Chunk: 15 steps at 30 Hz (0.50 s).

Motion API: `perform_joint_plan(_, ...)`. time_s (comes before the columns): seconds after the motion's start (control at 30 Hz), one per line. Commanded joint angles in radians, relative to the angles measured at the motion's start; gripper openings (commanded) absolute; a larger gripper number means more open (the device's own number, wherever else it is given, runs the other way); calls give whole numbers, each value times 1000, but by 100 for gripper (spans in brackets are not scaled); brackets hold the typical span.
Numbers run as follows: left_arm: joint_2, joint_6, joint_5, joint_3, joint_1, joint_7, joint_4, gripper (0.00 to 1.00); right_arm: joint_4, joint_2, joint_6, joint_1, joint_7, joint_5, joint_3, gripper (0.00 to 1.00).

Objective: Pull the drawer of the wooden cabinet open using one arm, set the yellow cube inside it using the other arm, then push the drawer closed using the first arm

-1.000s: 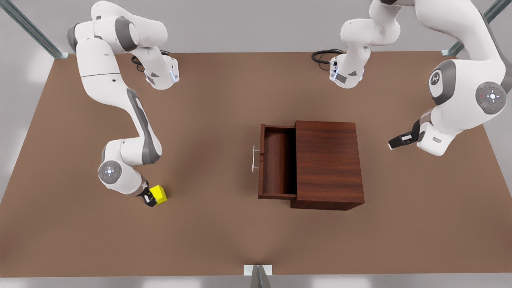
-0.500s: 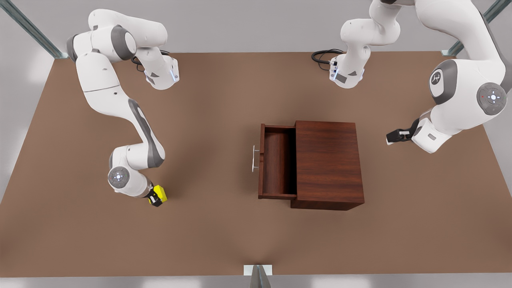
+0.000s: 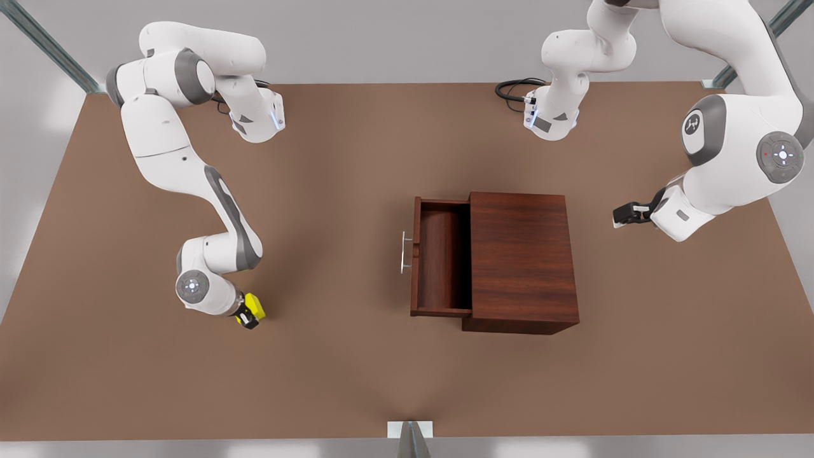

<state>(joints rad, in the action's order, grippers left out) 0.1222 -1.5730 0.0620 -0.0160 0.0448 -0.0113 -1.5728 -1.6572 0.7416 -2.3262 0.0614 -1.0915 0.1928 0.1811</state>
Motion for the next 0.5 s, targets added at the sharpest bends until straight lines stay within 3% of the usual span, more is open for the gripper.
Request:
perform_joint_plan(0.0,-1,1,-1,1,0,65,0,100,1,1,-19,0,-22,1,0,85)
perform_joint_plan(0.03,-1,1,-1,1,0,65,0,100,2,-1,-19,2,-36,-1,3,77)
perform_joint_plan(0.13,-1,-1,-1,1,0,65,0,100,1,-4,-12,6,-34,-1,9,66)
perform_joint_plan(0.2,-1,1,-1,1,0,65,0,100,1,-14,-5,57,-30,-1,63,65)
perform_joint_plan(0.37,-1,-1,-1,1,0,65,0,100,8,-120,122,54,-73,-45,96,65)
perform_joint_plan(0.47,-1,1,-1,1,0,65,0,100,89,-134,231,51,-163,-45,139,65)
